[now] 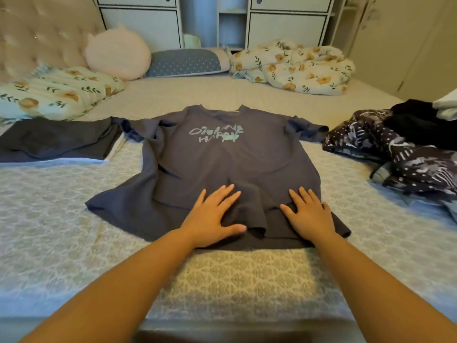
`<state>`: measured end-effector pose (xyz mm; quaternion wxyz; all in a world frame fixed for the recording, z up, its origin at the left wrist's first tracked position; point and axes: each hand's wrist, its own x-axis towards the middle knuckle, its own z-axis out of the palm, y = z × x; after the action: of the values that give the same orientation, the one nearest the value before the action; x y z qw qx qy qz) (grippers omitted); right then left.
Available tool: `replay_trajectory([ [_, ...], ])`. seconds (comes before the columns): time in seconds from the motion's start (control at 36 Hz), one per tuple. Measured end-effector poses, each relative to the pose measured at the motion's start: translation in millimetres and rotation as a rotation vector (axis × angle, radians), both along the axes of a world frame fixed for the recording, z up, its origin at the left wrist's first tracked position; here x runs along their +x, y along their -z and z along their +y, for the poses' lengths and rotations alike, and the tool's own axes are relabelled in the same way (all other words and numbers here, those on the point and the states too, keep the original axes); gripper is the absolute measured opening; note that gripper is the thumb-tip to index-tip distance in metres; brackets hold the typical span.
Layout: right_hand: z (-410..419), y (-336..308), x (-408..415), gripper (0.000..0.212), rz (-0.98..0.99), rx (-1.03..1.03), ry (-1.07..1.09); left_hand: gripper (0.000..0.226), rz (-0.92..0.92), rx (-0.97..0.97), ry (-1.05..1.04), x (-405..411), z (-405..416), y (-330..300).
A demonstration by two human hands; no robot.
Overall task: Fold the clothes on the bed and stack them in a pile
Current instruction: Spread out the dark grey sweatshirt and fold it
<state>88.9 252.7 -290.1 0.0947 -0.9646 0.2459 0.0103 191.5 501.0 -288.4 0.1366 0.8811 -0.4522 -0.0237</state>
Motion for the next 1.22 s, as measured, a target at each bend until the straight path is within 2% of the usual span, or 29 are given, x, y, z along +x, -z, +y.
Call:
replay_trajectory([
  [0.06,4.0,2.2,-12.9,0.069,-0.167,-0.008,0.076,0.086,-0.005,0.027,0.070,-22.7,-20.8,1.8],
  [0.14,7.1,-1.7,-26.8,0.069,-0.395,0.064,0.364,0.076,-0.042,0.018,0.039,-45.0,-52.2,-1.1],
  [0.19,0.7,-4.6,-33.7,0.065,-0.373,0.097,0.495,0.069,-0.153,-0.008,0.031,-52.1,-66.6,-7.7],
  [0.28,-16.1,-15.1,-38.9,0.049,-0.240,0.197,0.567,0.053,-0.281,0.089,0.055,-52.4,-76.1,-15.2],
  [0.36,-32.0,-26.7,-42.4,0.041,-0.170,0.315,0.524,0.046,-0.229,0.188,0.029,-49.3,-74.9,-19.3],
  [0.5,-48.6,-38.5,-57.3,0.032,-0.352,0.479,0.546,0.079,-0.151,0.286,0.126,-43.0,-68.0,-29.9],
  [0.56,-55.1,-38.7,-69.2,0.034,-0.356,0.507,0.596,0.075,-0.183,0.273,0.126,-46.0,-69.4,-33.9],
  [0.64,-60.2,-31.6,-89.2,0.046,-0.201,0.372,0.589,0.052,-0.205,0.295,0.101,-60.4,-75.6,-34.4],
  [0.72,-60.1,-28.8,-94.3,0.042,-0.105,0.298,0.568,0.040,-0.256,0.300,0.060,-66.8,-78.7,-30.5],
  [0.78,-57.9,-34.3,-94.0,0.035,-0.065,0.223,0.553,0.037,-0.273,0.260,0.053,-66.7,-79.2,-29.7],
  [0.83,-54.2,-39.6,-95.8,0.027,-0.073,0.064,0.523,0.036,-0.265,0.231,0.071,-66.9,-80.0,-27.9],
  [0.89,-48.5,-42.3,-98.7,0.032,-0.112,-0.070,0.458,0.037,-0.236,0.201,0.087,-68.5,-80.8,-25.7],
  [0.94,-43.2,-43.2,-98.7,0.044,-0.071,-0.105,0.412,0.038,-0.216,0.176,0.088,-70.2,-82.4,-22.0],
  [1.0,-37.9,-43.7,-96.9,0.052,0.039,-0.039,0.423,0.038,-0.194,0.153,0.068,-72.3,-84.8,-18.1],
  [1.06,-34.7,-44.2,-96.2,0.049,0.078,0.077,0.457,0.038,-0.161,0.116,0.038,-75.4,-86.2,-14.6],
  [1.14,-36.8,-47.0,-95.7,0.037,0.092,0.192,0.461,0.038,-0.149,0.086,0.021,-77.5,-86.7,-12.9],
  [1.22,-41.4,-46.4,-96.1,0.018,0.107,0.211,0.476,0.037,-0.173,0.102,-0.007,-78.9,-86.5,-13.7],
])
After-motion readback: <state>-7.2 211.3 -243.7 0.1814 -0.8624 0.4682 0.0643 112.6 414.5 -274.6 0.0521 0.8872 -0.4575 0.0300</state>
